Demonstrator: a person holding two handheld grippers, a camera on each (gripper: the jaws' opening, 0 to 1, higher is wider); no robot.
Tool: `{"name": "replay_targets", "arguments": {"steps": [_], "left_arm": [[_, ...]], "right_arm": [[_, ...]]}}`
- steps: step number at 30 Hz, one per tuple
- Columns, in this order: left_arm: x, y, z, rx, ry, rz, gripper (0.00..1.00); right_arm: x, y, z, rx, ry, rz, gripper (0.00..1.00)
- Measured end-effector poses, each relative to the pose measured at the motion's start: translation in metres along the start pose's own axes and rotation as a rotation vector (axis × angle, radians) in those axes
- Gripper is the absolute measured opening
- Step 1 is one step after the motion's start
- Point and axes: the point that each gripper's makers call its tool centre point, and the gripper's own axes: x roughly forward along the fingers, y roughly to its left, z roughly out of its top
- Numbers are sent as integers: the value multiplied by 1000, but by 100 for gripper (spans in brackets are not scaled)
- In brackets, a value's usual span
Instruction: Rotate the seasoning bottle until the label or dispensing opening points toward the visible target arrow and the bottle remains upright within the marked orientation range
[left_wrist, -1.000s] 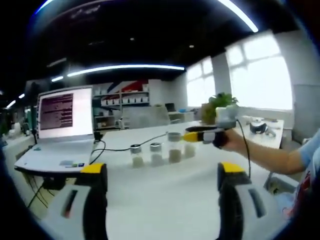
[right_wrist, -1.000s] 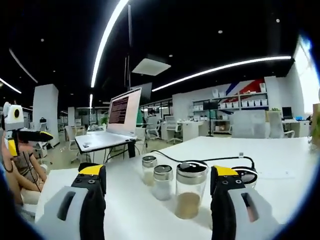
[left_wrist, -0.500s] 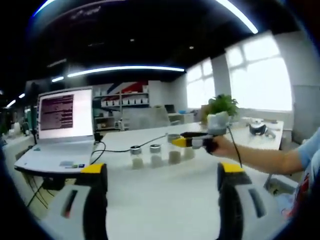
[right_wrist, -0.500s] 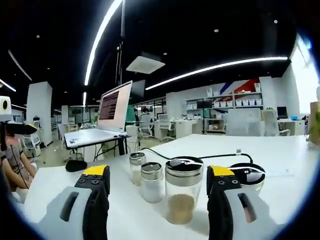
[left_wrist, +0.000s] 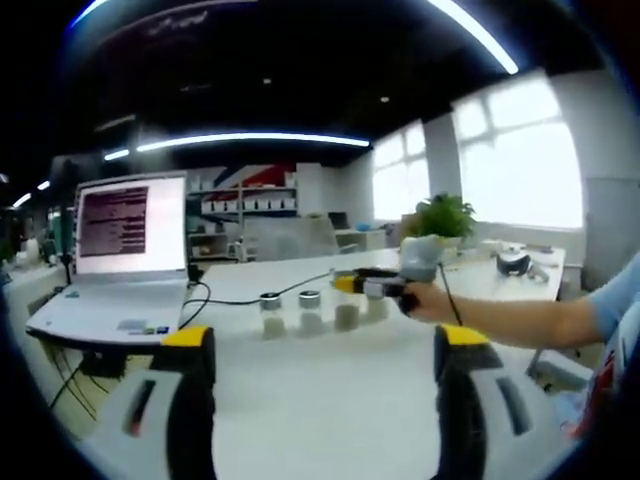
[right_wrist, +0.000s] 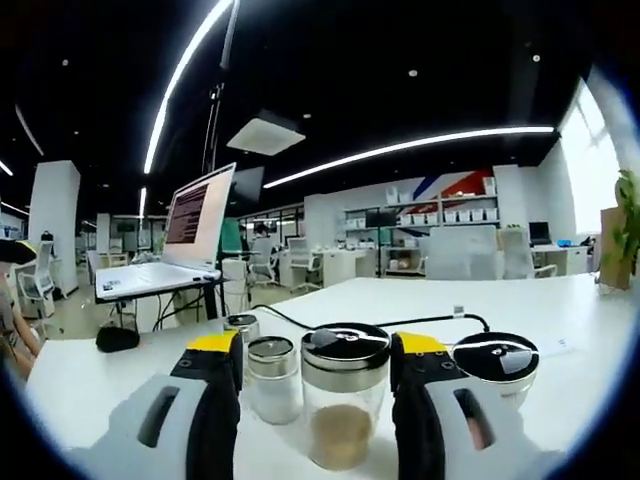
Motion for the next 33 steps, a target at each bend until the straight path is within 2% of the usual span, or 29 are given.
{"name": "replay_targets", "arguments": {"steps": [7,10,12,27,33], "left_arm": [[1,-1,0,-1,-2,-3,96],[0,-1,0,-2,-3,-2,96],[0,0,0,-5,-5,0,96],[3,-2,-2,-15,1,-12,95],[3,1,-2,-15,-2,-4,95]], "right_arm": [[5,-6,-7,-36,41,-37,46],[2,-15,-13,-112,81,-81,38],[3,-11,-11,-84,65,-59,38],[-8,-2,-12,-56,64,-93,38],[-3,-4,-12,-38,54,-93,37]]}}
